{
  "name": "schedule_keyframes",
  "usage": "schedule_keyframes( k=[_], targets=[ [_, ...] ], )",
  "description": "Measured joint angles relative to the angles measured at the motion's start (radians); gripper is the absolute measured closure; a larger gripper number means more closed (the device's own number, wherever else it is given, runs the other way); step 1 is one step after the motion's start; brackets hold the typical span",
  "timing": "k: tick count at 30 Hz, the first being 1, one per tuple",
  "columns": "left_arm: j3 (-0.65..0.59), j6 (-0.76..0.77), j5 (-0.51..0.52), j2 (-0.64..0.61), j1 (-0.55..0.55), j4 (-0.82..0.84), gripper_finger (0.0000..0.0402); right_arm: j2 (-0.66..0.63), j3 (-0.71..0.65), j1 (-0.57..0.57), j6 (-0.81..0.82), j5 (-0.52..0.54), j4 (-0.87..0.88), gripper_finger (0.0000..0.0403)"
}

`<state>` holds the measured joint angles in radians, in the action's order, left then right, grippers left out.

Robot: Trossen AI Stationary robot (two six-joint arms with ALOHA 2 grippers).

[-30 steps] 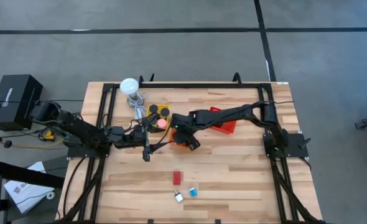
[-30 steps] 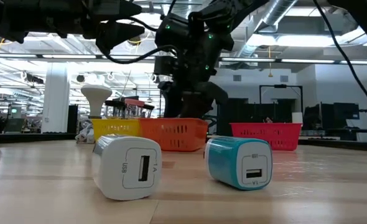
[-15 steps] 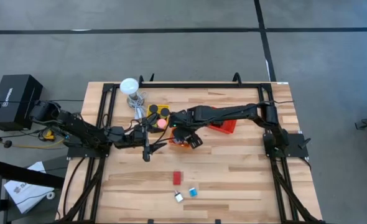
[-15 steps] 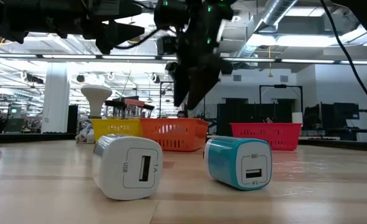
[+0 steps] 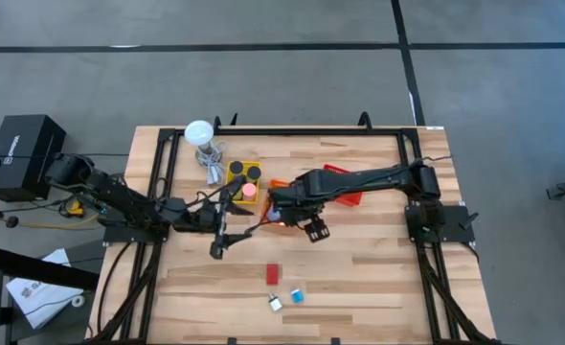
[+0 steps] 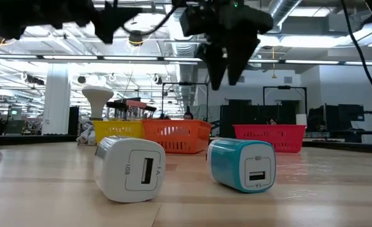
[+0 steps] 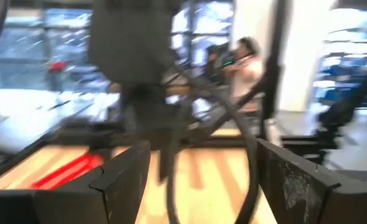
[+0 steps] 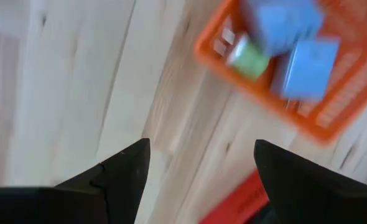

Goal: Pick & Place Office items
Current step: Put the red digital clock into the red bin

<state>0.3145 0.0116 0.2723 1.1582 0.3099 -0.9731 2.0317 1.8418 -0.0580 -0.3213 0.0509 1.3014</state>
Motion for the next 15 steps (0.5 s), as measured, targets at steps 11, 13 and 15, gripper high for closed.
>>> schedule_keyframes(
  k=[11, 13, 15],
  targets=[
    [0.001, -0.007, -0.254, -0.062, 0.068, -0.051, 0.0128, -0.23, -0.279, -0.016, 0.129, 0.001, -0.15, 0.0124],
    [0.0, -0.007, -0.252, -0.069, 0.074, -0.046, 0.0128, -0.292, -0.361, -0.033, 0.151, 0.001, -0.211, 0.0124],
    [0.0, -0.007, -0.246, -0.07, 0.071, -0.053, 0.0128, -0.358, -0.451, -0.056, 0.164, 0.001, -0.288, 0.0124]
  ],
)
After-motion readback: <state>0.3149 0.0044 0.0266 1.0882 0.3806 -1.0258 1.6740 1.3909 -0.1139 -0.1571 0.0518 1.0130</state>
